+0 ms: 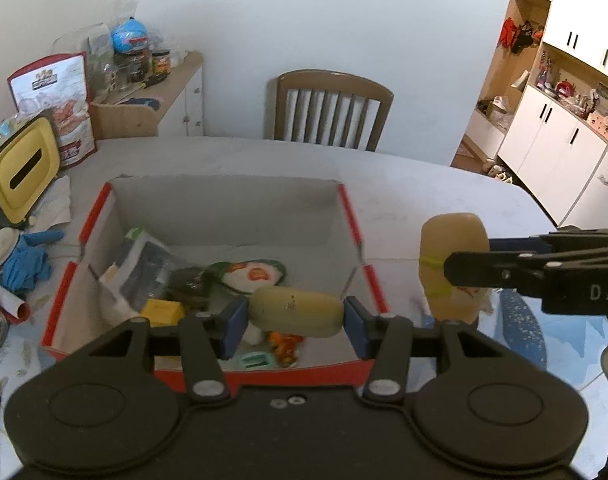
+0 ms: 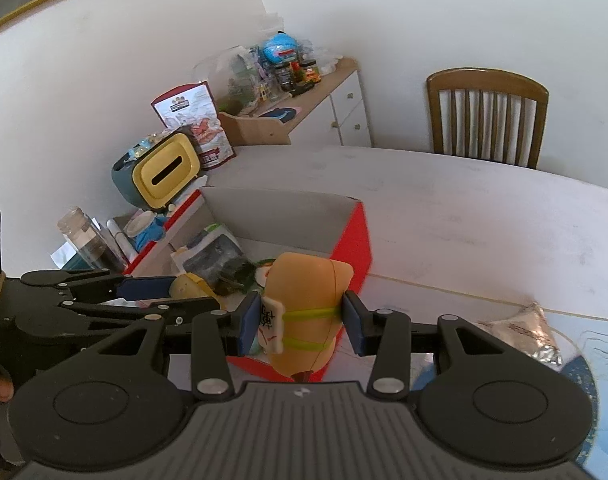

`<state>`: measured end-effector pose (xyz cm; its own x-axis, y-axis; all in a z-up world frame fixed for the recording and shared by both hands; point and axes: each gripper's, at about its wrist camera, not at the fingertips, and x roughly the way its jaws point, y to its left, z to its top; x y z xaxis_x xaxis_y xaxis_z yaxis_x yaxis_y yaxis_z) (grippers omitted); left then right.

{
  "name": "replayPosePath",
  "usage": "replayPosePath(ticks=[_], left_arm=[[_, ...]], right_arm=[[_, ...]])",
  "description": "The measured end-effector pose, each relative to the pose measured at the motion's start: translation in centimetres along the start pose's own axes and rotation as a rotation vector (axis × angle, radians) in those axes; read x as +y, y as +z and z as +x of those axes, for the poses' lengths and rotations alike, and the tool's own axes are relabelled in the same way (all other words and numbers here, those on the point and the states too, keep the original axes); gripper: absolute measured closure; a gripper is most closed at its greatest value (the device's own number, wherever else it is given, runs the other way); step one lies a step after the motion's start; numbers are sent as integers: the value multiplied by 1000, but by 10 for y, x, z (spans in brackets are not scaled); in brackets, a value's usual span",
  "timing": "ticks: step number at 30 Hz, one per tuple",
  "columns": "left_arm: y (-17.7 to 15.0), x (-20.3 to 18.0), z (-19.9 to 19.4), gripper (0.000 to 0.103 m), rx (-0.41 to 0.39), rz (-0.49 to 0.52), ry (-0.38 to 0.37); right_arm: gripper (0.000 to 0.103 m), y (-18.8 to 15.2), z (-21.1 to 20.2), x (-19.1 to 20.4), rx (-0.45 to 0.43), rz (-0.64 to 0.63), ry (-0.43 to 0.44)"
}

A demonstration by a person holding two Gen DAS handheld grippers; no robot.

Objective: Organize objects
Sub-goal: 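Carry the yellow roll with the left tool while the right tool carries the orange plush into the box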

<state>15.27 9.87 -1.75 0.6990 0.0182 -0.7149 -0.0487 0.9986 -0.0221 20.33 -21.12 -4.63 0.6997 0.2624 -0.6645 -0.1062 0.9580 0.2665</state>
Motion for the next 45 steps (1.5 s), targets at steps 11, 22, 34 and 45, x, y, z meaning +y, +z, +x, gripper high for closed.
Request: replayPosePath(ticks=[11, 22, 34, 45], left_arm=[[-1, 49, 25, 53, 57, 20, 40], [2, 77, 58, 53, 123, 47, 34], [14, 77, 87, 53, 171, 139, 20], [28, 90, 119, 53, 245, 109, 40]], right_arm=[[60, 12, 51, 34, 50, -14, -22], [60, 6, 109, 57, 142, -90, -83], [60, -2, 158, 67, 260, -199, -118], [60, -4, 176, 77, 289, -266, -136]])
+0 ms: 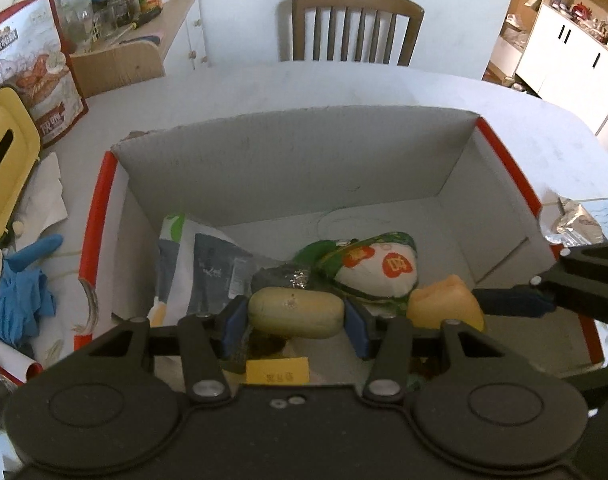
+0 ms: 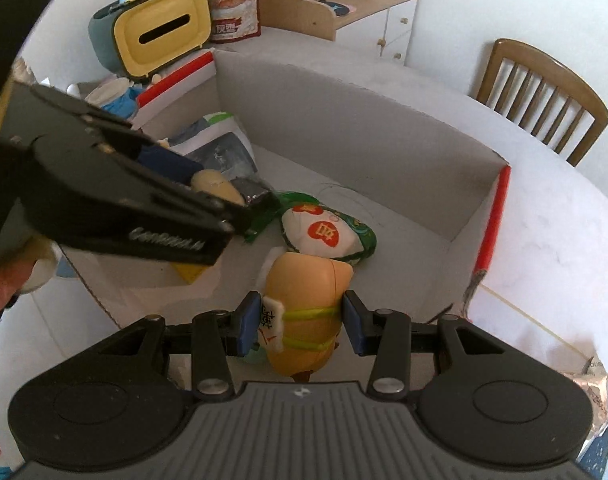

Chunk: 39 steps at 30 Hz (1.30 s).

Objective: Organize objects
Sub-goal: 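Open both tools to drop the yellow roll and orange plush in the box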

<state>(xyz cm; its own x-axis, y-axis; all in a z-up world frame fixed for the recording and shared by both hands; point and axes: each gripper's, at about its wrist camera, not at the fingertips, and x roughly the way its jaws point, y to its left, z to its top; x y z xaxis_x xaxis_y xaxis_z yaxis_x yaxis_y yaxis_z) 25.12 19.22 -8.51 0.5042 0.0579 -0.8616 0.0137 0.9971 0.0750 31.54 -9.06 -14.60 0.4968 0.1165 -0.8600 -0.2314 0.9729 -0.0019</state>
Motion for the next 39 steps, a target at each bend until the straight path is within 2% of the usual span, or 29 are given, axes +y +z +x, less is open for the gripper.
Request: replayPosePath(ticks=[7, 16, 17, 19, 20, 22, 24, 27, 31, 39], left_arm=[[0, 4, 15, 53, 69, -15, 4], [-3, 9, 18, 51, 101, -45, -19], [-3, 9, 16, 50, 98, -45, -18], [-4, 7, 12, 37, 88, -46, -14], [-4, 7, 9, 35, 76, -49, -10], [-5, 8, 6, 34, 66, -54, -11], [-6, 7, 1, 34, 55, -57, -9], [-5, 2, -6, 34, 33, -52, -6], [-7, -5, -22, 27, -13, -34, 10], [-11, -19, -53, 22, -95, -27, 22]], right_arm=[[59, 1, 5, -3, 16, 28, 17], [58, -1, 3, -4, 7, 47, 34], [58, -2, 3, -4, 6, 50, 36], [58, -2, 1, -4, 0, 53, 37], [57, -3, -1, -4, -4, 55, 39], [54, -3, -6, -4, -17, 59, 41], [45, -3, -12, -6, -34, 65, 41], [45, -3, -21, -10, -50, 86, 52], [43, -5, -36, -17, -81, 111, 56], [39, -11, -71, -23, -153, 132, 80]])
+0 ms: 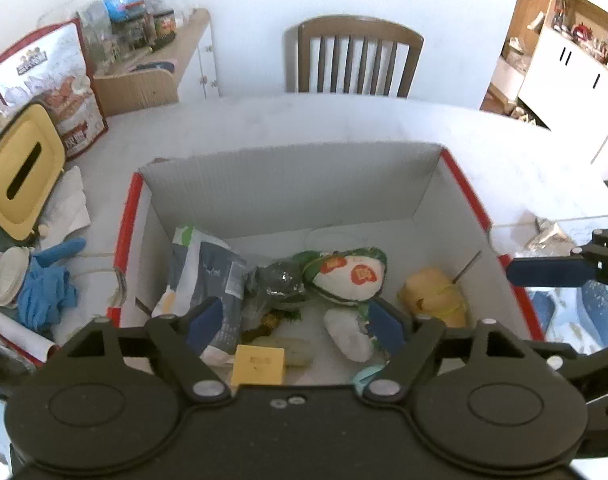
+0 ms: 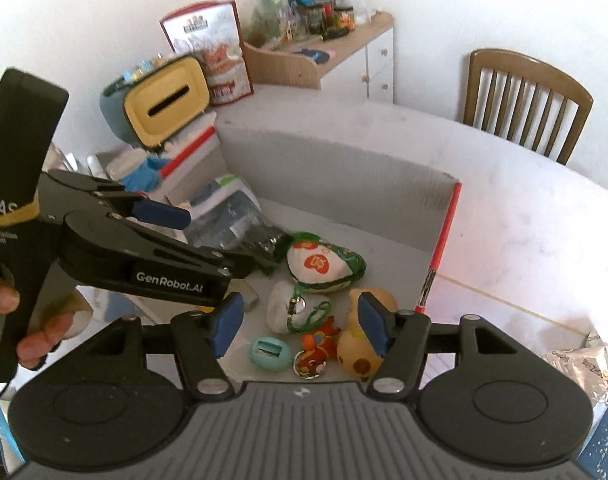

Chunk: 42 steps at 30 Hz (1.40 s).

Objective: Organize objects
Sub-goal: 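Move both tools back toward the bead bag and foil bag on the mat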

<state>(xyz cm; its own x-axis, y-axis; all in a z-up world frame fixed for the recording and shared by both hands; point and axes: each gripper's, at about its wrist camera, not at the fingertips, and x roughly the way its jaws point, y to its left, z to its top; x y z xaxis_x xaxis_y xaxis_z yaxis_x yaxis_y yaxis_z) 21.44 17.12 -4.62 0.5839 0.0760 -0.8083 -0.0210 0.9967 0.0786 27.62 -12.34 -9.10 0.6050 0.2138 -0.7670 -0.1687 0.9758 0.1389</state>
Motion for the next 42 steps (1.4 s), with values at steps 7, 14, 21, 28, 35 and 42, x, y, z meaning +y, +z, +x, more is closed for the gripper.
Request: replayPosePath(ticks=[7, 14, 21, 28, 35, 42], left_arm=[[-2, -15, -28, 19, -61, 3, -10], [-4, -37, -53, 15, -117, 9, -22], [-8, -65, -66, 6, -153, 20, -35], [-10, -99, -70, 1, -175, 37, -49], [-11, -131, -61, 1, -175, 40, -79], [-12, -164, -46, 0, -153, 41, -111]], right_arm=[[36, -6, -31, -6, -55, 3, 27], [33, -14, -65, -17, -108, 9, 49], [25, -26, -95, -40, -153, 38, 62], [20, -40, -118, -67, -193, 61, 47], [20, -56, -134, -103, -201, 98, 37], [19, -71, -143, -142, -188, 136, 7]])
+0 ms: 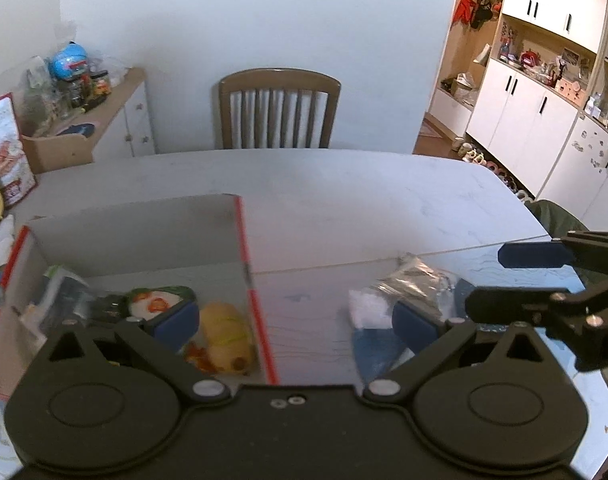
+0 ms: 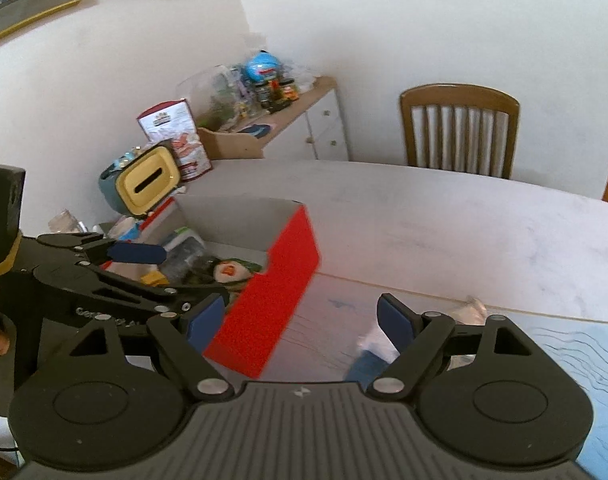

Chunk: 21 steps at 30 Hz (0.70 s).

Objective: Organize objects
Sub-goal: 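Move both tools back toward the bead bag and foil bag on the mat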

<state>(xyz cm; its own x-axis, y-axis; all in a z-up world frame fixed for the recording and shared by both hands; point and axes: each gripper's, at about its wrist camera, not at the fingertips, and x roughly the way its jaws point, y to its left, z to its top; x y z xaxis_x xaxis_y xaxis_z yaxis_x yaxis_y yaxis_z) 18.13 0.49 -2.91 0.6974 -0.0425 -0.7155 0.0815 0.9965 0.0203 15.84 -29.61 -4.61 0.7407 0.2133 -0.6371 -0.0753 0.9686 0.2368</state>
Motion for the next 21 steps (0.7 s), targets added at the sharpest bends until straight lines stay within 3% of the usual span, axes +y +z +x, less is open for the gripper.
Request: replayPosePath(ticks=[11, 21], left_arm=[[-6, -46, 40, 0, 45, 39, -15], [-14, -64, 85, 0, 109, 34, -4]], right_arm=[[19, -12, 7, -60, 52, 32, -66], [19, -18, 38, -114, 123, 90, -116]])
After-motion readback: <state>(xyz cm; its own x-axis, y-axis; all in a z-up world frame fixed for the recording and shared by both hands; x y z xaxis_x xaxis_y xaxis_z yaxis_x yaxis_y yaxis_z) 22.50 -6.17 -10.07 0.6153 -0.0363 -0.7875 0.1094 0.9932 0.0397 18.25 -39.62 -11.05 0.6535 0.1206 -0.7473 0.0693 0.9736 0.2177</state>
